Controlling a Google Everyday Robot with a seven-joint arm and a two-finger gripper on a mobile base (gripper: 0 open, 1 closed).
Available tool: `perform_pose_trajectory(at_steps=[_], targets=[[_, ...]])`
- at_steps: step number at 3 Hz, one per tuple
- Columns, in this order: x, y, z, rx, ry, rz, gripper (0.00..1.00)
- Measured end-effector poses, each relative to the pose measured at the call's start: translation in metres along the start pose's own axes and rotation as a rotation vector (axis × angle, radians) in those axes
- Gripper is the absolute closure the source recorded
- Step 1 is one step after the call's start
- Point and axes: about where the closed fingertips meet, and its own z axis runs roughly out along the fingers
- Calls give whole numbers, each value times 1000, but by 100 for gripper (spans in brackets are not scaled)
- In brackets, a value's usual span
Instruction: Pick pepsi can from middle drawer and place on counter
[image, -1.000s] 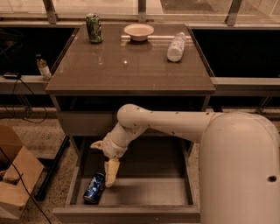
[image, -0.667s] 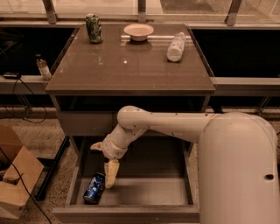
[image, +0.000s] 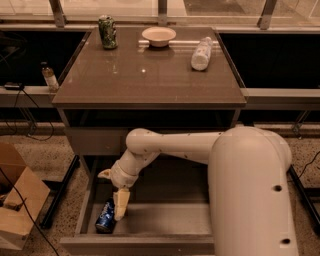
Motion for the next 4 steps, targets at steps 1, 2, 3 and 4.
perform_pose_trajectory(at_steps=[1,2,3,4], targets=[[14,-6,50,-32,-9,-4,0],[32,-1,84,-27,-21,35,0],[48,4,104,-4,-21,79,0],[46,4,102,-4,-21,79,0]])
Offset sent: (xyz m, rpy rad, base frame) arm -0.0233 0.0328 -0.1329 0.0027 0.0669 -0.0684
